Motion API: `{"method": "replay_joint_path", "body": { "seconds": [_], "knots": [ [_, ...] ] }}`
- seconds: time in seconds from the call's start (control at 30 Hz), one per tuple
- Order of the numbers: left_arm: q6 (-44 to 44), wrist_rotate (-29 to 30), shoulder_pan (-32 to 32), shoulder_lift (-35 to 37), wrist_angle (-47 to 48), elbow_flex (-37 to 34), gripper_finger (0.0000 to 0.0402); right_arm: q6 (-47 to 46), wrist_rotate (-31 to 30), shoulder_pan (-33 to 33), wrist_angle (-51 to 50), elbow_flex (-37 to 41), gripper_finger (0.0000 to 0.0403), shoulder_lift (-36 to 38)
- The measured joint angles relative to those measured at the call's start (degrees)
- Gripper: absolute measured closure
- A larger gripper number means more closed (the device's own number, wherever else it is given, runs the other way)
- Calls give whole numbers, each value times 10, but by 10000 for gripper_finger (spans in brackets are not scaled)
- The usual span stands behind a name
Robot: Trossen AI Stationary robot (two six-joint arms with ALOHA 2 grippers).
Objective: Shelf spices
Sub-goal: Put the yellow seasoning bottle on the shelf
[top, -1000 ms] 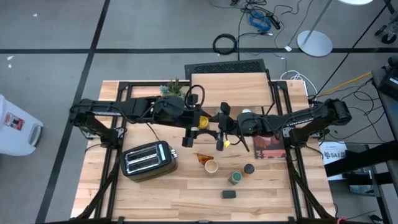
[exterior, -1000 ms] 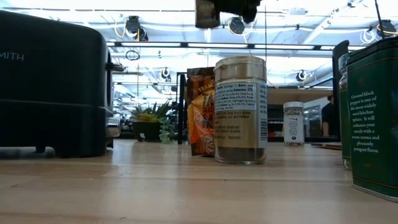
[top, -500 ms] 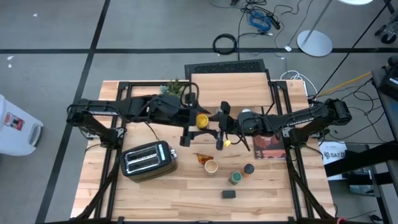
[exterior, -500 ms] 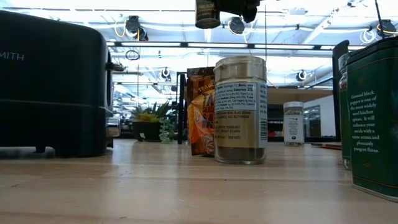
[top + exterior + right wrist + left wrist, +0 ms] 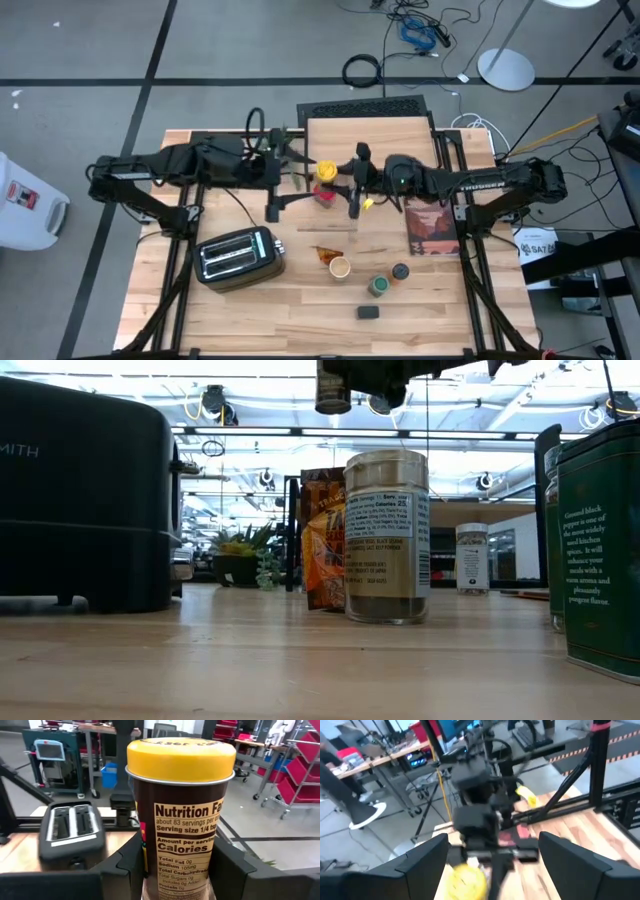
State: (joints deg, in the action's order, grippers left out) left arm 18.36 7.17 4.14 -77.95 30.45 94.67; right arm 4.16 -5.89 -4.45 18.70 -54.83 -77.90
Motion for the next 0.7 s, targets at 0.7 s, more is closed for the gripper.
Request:
{"method": "replay_joint_path", "body": {
  "seconds": [0.7],
  "knots": [
    [-16,-10,-32,1,-44,-134,81,23,197,-274,-103,0,246,132]
  ]
}}
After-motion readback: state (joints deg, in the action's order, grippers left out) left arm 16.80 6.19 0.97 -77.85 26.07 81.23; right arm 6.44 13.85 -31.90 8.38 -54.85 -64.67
